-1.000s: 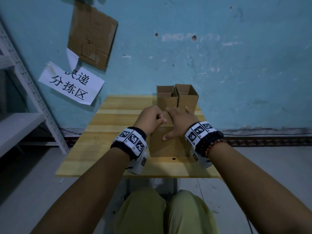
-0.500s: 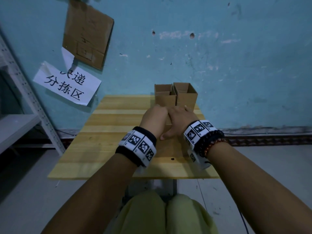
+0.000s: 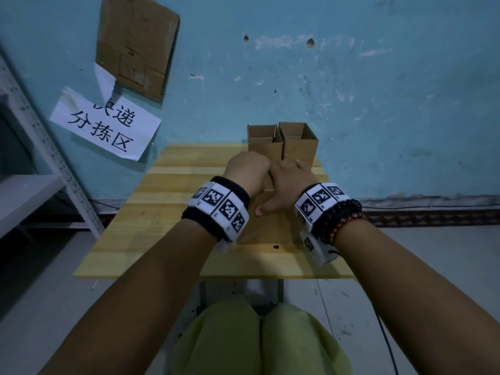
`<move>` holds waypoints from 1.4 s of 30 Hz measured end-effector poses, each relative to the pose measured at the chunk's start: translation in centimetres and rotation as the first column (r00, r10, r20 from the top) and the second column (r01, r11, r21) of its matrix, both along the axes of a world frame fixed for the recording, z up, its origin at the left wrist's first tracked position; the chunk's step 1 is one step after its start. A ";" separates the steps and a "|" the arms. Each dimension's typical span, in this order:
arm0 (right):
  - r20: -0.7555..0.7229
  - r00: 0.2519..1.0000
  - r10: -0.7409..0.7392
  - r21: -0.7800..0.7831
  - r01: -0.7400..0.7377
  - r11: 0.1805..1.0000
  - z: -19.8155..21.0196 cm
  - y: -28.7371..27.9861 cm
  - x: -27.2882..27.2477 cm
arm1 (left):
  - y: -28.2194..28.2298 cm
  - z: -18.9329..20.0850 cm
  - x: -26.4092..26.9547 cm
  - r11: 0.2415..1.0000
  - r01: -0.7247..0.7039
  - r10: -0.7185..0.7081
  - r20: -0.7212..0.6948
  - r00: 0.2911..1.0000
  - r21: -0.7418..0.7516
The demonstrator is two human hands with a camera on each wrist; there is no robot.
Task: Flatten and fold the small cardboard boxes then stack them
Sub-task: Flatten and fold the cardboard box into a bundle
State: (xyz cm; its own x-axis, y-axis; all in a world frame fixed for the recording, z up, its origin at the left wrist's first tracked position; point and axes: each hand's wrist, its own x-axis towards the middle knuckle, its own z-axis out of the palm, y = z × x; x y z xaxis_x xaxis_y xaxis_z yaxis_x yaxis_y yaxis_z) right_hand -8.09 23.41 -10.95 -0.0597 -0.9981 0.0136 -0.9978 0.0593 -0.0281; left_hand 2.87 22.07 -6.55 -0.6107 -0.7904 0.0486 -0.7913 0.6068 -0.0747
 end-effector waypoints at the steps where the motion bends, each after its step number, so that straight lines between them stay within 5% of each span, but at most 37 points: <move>1: -0.001 1.000 -0.001 0.000 0.001 1.000 0.0 0.0 0.0 | -0.1 0.0 0.2 1.000 0.007 -0.007 -0.008 1.000 -0.009; 6: -0.009 1.000 0.008 0.001 -0.008 1.000 0.3 0.4 0.1 | -1.3 -0.5 1.5 0.996 -0.038 0.055 -0.214 0.975 0.083; 10: -0.012 1.000 0.005 0.007 -0.005 1.000 0.2 0.4 0.1 | -2.7 -1.4 2.6 0.973 0.026 0.086 -0.465 0.881 0.229; 14: -0.011 1.000 0.000 0.004 0.000 1.000 0.2 0.2 0.1 | -3.2 -1.9 3.3 0.960 0.095 0.077 -0.571 0.817 0.265; 24: 0.002 1.000 -0.009 0.007 0.009 1.000 0.3 0.3 0.2 | -2.7 -2.6 3.7 0.962 0.129 0.071 -0.681 0.729 0.239; 31: -0.010 1.000 0.000 0.008 0.000 1.000 0.4 0.4 0.3 | -1.9 -3.2 2.6 0.992 -0.002 0.075 -0.583 0.809 0.125; 42: -0.014 1.000 -0.004 0.022 0.005 1.000 0.6 0.6 0.3 | -1.1 -3.9 2.2 0.993 -0.110 0.065 -0.595 0.801 -0.039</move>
State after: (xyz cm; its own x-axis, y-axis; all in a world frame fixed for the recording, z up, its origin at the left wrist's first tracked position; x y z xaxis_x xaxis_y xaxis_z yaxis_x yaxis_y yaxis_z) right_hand -7.75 24.04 -10.38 -0.0643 -0.9979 -0.0073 -0.9978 0.0644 -0.0132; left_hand 5.09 20.94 -10.46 -0.3738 -0.8201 0.4332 -0.7443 0.5439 0.3875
